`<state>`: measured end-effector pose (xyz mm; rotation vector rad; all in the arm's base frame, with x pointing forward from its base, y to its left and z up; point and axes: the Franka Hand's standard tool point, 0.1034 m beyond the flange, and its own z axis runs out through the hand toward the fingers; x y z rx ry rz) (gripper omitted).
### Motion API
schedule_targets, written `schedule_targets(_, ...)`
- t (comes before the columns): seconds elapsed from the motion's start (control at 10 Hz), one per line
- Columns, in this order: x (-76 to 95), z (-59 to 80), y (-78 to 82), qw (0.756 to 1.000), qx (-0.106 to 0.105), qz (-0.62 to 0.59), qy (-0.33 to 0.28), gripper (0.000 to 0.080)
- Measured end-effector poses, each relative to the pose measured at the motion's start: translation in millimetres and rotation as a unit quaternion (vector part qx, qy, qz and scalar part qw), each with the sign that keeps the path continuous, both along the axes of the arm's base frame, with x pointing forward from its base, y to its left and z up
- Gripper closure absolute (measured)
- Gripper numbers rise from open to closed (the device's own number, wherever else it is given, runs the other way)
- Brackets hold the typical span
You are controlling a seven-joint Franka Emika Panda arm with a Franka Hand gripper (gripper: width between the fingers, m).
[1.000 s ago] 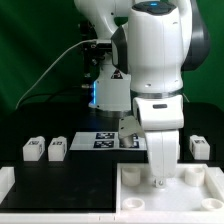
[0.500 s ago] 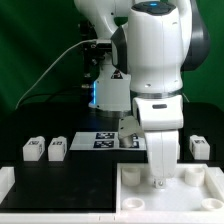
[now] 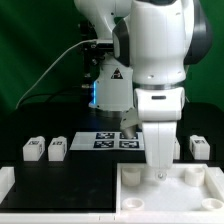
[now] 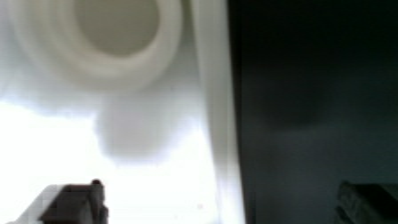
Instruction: Assemble one leg
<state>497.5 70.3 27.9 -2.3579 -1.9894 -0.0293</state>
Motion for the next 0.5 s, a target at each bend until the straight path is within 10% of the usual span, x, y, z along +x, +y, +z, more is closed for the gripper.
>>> schedule_targets(0.5,-24.9,26.0,60.5,0.928,0.015,-0.371,0.014,0.0150)
